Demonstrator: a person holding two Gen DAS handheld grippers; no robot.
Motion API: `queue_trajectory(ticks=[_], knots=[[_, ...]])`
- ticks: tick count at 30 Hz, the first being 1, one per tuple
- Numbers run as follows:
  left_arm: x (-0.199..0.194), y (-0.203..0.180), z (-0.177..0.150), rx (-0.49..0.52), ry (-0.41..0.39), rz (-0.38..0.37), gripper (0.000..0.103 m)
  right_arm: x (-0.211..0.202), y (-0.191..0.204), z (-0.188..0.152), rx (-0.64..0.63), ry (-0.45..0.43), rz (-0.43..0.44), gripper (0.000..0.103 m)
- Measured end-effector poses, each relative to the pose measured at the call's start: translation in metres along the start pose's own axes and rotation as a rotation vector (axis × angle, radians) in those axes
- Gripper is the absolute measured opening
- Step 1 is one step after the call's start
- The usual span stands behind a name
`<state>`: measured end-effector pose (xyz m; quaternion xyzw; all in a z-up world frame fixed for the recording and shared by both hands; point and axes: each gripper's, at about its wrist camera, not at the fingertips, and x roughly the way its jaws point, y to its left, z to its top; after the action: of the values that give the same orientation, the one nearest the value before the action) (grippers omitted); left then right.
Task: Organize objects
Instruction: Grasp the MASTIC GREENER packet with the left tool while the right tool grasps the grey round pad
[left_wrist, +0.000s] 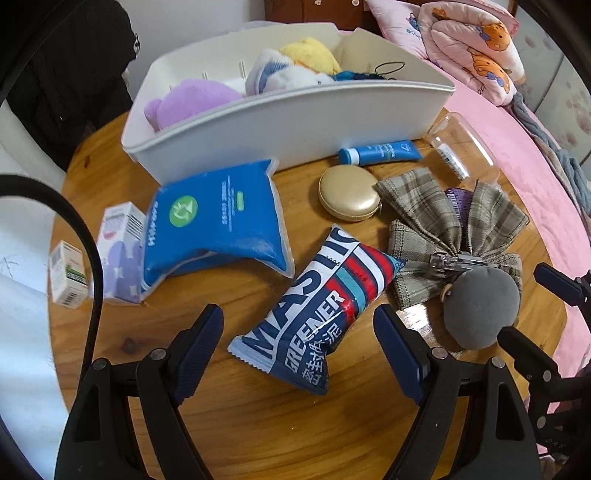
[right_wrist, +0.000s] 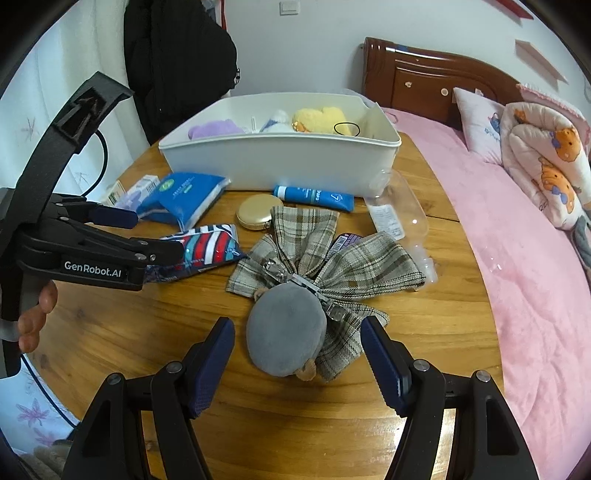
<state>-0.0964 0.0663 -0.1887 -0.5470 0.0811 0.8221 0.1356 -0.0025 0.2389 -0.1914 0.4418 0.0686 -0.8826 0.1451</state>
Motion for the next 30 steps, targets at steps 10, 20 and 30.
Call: queue_trajectory(ticks=[10,20,30], knots=[[0.016,0.011,-0.008,-0.047,0.027,-0.067,0.086,0.019,-0.009,0.004,0.016,0.02,-0.043,0.069],[0.021,0.022,-0.012,-0.078,0.036,-0.097,0.085,0.023,0.017,0.002,-0.056,0.033,0.057,0.041],[0.011,0.02,-0.025,-0.036,0.007,-0.114,0.062,0.025,0.043,-0.001,-0.122,0.039,0.148,0.035]])
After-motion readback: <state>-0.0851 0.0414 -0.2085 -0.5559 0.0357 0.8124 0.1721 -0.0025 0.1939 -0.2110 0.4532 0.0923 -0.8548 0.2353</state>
